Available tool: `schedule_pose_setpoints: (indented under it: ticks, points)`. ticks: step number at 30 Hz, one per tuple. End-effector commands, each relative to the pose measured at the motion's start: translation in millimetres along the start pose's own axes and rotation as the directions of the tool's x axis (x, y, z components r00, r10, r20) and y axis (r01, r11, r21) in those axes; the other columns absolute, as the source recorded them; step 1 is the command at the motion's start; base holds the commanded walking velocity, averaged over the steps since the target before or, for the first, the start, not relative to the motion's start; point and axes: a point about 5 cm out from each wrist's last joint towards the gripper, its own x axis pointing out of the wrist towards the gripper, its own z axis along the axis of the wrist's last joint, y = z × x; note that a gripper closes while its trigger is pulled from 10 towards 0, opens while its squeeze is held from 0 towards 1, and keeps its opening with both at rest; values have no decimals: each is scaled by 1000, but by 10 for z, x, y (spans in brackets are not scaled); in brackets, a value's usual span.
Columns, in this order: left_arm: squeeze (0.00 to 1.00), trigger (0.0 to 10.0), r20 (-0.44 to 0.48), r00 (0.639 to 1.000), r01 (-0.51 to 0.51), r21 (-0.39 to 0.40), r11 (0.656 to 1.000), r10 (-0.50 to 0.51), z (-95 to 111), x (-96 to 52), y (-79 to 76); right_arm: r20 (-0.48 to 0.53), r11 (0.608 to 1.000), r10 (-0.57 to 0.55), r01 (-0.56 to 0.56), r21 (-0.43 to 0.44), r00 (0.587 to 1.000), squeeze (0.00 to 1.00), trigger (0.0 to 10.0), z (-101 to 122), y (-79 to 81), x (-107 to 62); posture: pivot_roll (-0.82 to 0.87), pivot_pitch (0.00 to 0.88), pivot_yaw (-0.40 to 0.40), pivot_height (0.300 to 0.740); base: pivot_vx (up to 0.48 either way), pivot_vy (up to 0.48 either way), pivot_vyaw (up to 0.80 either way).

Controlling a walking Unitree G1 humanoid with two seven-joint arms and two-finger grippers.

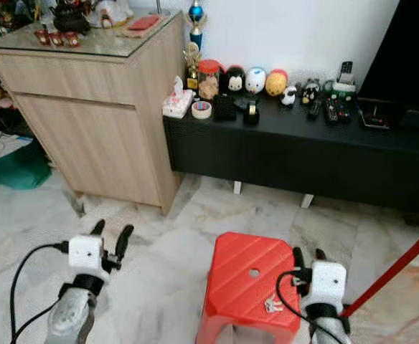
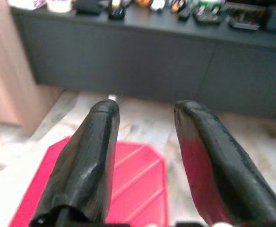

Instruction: Hang keys on a hook

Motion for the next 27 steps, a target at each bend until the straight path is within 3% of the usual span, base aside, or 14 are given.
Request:
schedule_pose_setpoints:
  ticks: [1, 8, 14, 19, 22, 27]
  points:
    - [0, 10000, -18, 999, -27, 13, 1000, 27, 9, -49, 112, -24, 1000, -1, 0, -10, 1000, 0, 10000, -17, 32, -48, 54, 0, -47, 740, 0, 0, 0]
    - [0, 10000, -46, 996, -74, 42, 996, 76, 63, -123, 330, -95, 1000, -29, 30, 7, 995, 0, 10000, -106, 1, -37, 88, 0, -19, 740, 0, 0, 0]
    - [0, 10000, -43, 997, -62, 53, 997, 64, 109, -9, 409, -109, 999, -39, 38, -8, 993, 0, 10000, -81, -5, -38, 51, 0, -58, 740, 0, 0, 0]
    - [0, 10000, -68, 997, -44, 16, 999, 45, 97, -33, 286, -103, 999, -38, 35, -33, 994, 0, 10000, -63, -123, -16, 73, 0, -36, 740, 0, 0, 0]
    - [0, 10000, -79, 997, -2, 4, 1000, 3, 87, -42, 208, -87, 996, -93, 93, -7, 992, 0, 10000, -20, -202, 22, 58, 0, -16, 740, 0, 0, 0]
    - [0, 10000, -92, 996, 11, -14, 1000, -12, 64, 11, 188, -69, 993, -111, 113, 25, 991, 0, 10000, 36, -191, 33, 36, 0, -6, 740, 0, 0, 0]
